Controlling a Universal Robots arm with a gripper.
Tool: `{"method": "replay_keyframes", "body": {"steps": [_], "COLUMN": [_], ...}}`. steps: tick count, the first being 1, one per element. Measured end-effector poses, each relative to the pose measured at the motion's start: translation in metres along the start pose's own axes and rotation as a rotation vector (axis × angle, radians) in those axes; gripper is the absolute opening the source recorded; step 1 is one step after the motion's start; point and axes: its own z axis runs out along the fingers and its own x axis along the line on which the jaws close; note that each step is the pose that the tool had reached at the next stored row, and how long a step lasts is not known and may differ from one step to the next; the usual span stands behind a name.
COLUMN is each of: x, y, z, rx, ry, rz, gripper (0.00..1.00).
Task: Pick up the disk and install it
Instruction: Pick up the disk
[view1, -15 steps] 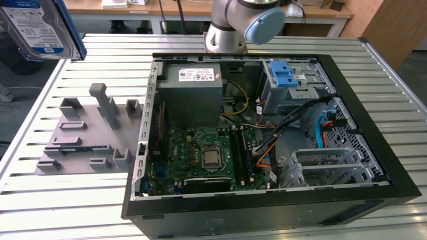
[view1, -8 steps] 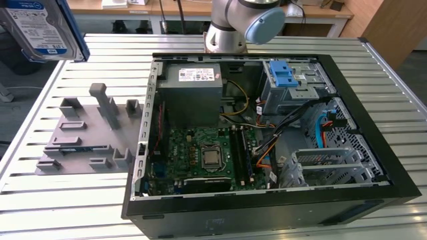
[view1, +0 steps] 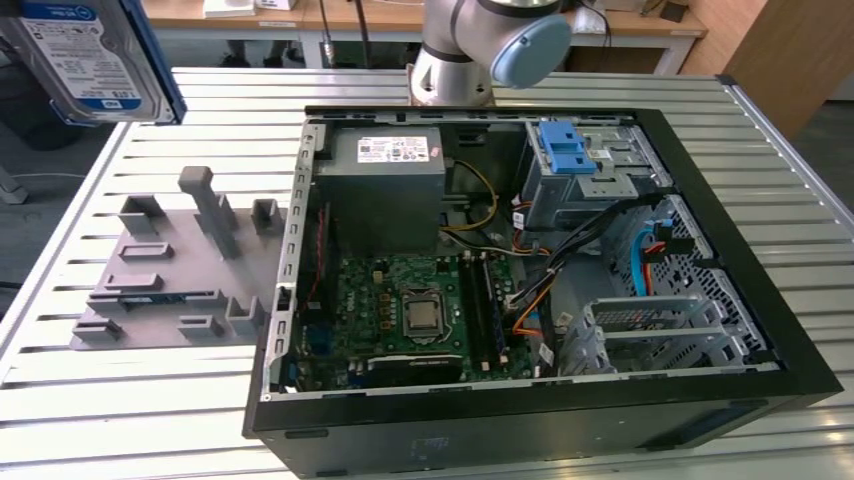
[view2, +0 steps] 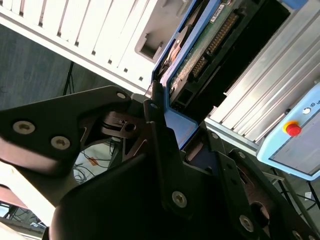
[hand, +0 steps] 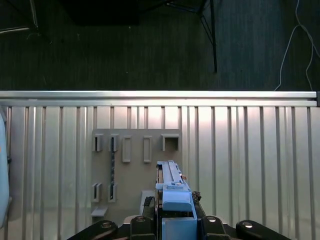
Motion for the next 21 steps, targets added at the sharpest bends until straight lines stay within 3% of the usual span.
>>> {"method": "replay_keyframes", "body": {"steps": [21], "x": [0.0026], "y": [-0.0165], "z": [-0.0008], "rx": [0.0], "ry": [0.0], "rz": [0.0], "gripper": [0.37]}}
